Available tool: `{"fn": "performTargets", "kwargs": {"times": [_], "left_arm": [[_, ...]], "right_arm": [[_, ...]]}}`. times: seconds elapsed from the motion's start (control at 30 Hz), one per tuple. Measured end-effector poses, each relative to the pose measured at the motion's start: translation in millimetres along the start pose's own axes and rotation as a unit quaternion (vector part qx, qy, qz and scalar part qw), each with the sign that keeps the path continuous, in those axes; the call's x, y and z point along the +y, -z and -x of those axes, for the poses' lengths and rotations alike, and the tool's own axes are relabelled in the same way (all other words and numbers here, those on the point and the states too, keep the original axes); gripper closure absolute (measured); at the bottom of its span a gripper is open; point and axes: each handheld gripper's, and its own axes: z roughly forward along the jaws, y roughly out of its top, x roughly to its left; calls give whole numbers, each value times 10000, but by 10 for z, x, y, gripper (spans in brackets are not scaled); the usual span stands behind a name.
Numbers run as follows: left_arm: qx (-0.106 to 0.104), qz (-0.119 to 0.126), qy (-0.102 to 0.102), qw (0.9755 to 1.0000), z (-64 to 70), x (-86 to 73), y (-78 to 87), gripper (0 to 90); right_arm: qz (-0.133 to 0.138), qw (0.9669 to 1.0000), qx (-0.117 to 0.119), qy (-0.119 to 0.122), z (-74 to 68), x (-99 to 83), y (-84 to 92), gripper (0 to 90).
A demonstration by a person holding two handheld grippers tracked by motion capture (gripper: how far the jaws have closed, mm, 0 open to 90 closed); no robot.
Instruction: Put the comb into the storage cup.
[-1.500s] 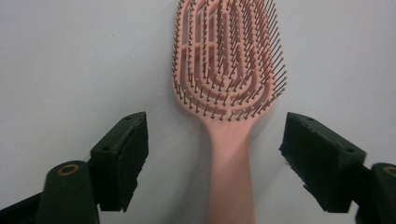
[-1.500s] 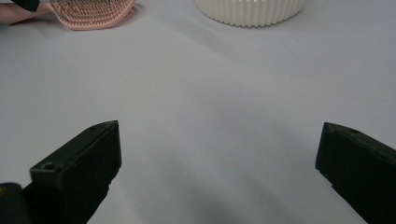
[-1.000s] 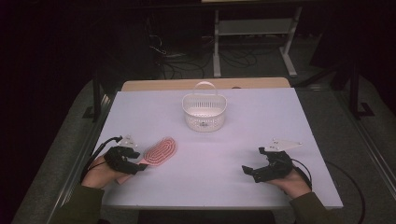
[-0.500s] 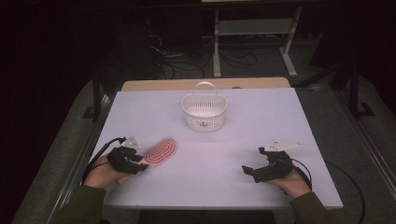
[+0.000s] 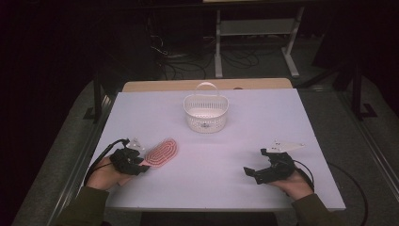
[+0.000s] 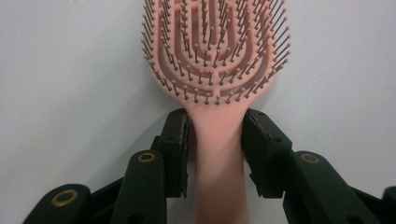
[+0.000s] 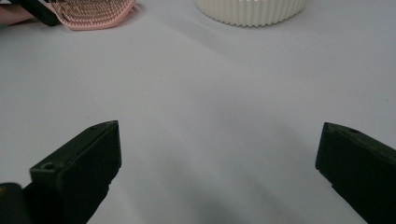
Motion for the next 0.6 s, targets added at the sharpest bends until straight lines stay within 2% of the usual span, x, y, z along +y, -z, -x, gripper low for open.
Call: {"fn": "performTargets", "kwargs": {"times": [0.27, 0.6], "left_arm": [[8, -87, 37, 10000, 3, 24, -10, 643], [16, -140, 180, 9997, 15, 32, -10, 693]], "right_arm": [[-14, 10000, 5, -5, -1, -1, -7, 1], [-17, 10000, 9, -6, -11, -2, -11, 1]]}}
